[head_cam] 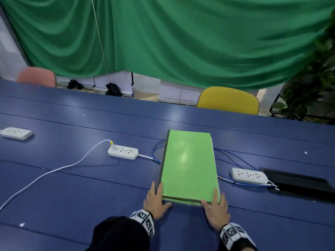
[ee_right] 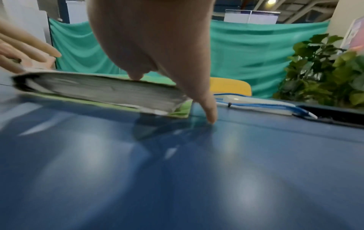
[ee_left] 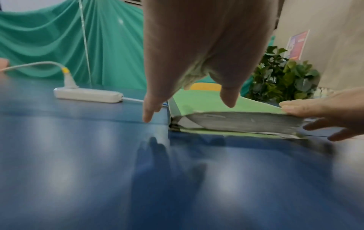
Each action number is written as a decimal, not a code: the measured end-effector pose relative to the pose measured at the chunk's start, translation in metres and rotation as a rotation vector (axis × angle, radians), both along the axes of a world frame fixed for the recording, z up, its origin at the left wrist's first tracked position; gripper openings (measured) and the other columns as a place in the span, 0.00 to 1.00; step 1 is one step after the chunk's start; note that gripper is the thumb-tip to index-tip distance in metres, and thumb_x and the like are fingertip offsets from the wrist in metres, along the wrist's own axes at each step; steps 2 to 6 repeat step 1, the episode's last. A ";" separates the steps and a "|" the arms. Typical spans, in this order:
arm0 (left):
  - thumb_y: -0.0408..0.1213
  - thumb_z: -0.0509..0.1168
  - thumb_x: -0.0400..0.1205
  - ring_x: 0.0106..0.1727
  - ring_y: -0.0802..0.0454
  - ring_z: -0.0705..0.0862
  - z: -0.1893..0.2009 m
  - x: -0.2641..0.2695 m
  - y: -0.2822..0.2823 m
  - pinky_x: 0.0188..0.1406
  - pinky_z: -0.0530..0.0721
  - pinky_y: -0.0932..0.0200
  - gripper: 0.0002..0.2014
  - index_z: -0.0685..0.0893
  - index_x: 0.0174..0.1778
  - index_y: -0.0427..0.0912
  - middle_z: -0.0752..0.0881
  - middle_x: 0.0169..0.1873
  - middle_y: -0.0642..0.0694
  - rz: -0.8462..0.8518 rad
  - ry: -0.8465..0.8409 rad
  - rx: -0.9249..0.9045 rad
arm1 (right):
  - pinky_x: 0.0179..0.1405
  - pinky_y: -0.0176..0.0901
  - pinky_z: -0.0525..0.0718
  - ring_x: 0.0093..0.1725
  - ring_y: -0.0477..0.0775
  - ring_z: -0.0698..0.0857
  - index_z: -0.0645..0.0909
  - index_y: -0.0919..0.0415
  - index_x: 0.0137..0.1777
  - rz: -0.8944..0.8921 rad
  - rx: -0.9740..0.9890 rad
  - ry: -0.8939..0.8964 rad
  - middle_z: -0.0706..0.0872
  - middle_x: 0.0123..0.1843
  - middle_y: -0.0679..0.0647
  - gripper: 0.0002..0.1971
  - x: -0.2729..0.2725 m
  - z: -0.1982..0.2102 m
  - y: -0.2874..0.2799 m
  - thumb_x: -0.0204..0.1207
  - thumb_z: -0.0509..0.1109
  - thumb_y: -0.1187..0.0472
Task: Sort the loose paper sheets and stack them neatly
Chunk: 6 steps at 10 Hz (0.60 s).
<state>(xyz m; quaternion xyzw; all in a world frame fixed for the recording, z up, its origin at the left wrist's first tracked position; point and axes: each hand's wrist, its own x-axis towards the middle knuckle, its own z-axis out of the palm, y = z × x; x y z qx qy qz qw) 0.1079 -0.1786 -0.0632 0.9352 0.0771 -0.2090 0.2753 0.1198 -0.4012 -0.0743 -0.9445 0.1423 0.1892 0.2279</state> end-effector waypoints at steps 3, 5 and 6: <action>0.57 0.60 0.79 0.83 0.37 0.42 -0.005 -0.051 0.003 0.79 0.53 0.36 0.44 0.37 0.81 0.52 0.33 0.81 0.44 0.018 0.063 0.055 | 0.78 0.64 0.55 0.83 0.67 0.43 0.34 0.50 0.82 0.053 -0.103 -0.046 0.34 0.83 0.61 0.39 -0.043 0.002 0.026 0.80 0.50 0.36; 0.57 0.60 0.79 0.83 0.37 0.42 -0.005 -0.051 0.003 0.79 0.53 0.36 0.44 0.37 0.81 0.52 0.33 0.81 0.44 0.018 0.063 0.055 | 0.78 0.64 0.55 0.83 0.67 0.43 0.34 0.50 0.82 0.053 -0.103 -0.046 0.34 0.83 0.61 0.39 -0.043 0.002 0.026 0.80 0.50 0.36; 0.57 0.60 0.79 0.83 0.37 0.42 -0.005 -0.051 0.003 0.79 0.53 0.36 0.44 0.37 0.81 0.52 0.33 0.81 0.44 0.018 0.063 0.055 | 0.78 0.64 0.55 0.83 0.67 0.43 0.34 0.50 0.82 0.053 -0.103 -0.046 0.34 0.83 0.61 0.39 -0.043 0.002 0.026 0.80 0.50 0.36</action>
